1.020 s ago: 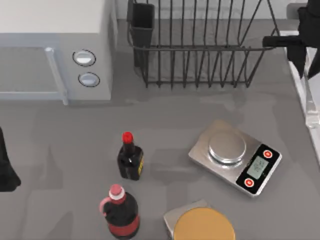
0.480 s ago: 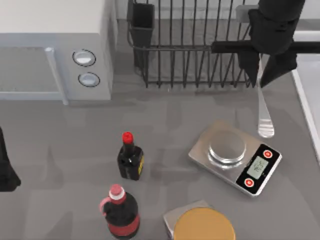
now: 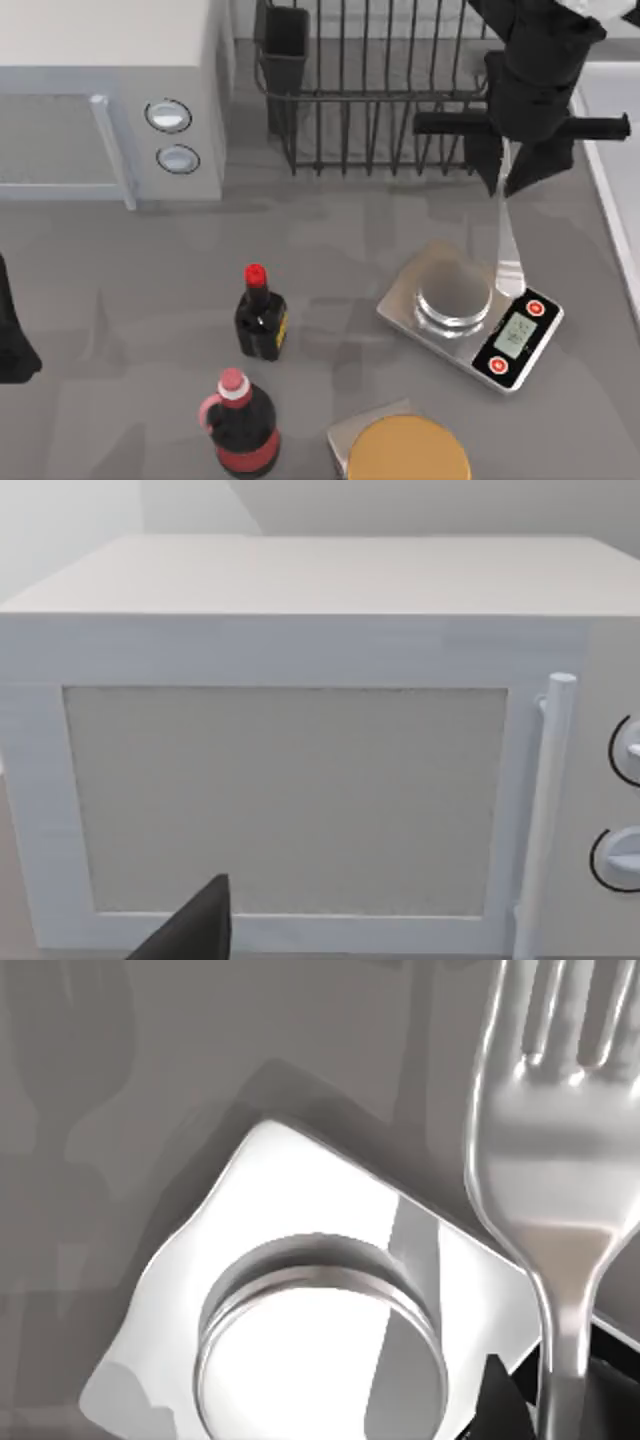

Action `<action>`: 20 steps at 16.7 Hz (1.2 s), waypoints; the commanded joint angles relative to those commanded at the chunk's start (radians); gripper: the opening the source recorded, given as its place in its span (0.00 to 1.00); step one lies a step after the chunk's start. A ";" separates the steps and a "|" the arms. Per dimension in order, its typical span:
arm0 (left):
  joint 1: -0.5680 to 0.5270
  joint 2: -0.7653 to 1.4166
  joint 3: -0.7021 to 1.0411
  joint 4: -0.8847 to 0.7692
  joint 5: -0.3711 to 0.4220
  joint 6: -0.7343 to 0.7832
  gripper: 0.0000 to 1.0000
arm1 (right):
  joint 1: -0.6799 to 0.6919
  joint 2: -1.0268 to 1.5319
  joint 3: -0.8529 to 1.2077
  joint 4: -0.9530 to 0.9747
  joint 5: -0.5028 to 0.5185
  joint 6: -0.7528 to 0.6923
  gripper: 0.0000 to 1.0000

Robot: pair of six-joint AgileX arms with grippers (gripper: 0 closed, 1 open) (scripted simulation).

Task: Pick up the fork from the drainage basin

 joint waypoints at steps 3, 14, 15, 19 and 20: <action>0.000 0.000 0.000 0.000 0.000 0.000 1.00 | 0.013 -0.003 -0.122 0.118 -0.005 -0.001 0.00; 0.000 0.000 0.000 0.000 0.000 0.000 1.00 | 0.019 0.029 -0.228 0.217 -0.022 -0.031 0.23; 0.000 0.000 0.000 0.000 0.000 0.000 1.00 | 0.019 0.029 -0.228 0.217 -0.022 -0.031 0.30; 0.000 0.000 0.000 0.000 0.000 0.000 1.00 | 0.019 0.029 -0.228 0.217 -0.022 -0.031 0.60; 0.000 0.000 0.000 0.000 0.000 0.000 1.00 | 0.019 0.029 -0.228 0.217 -0.022 -0.031 0.68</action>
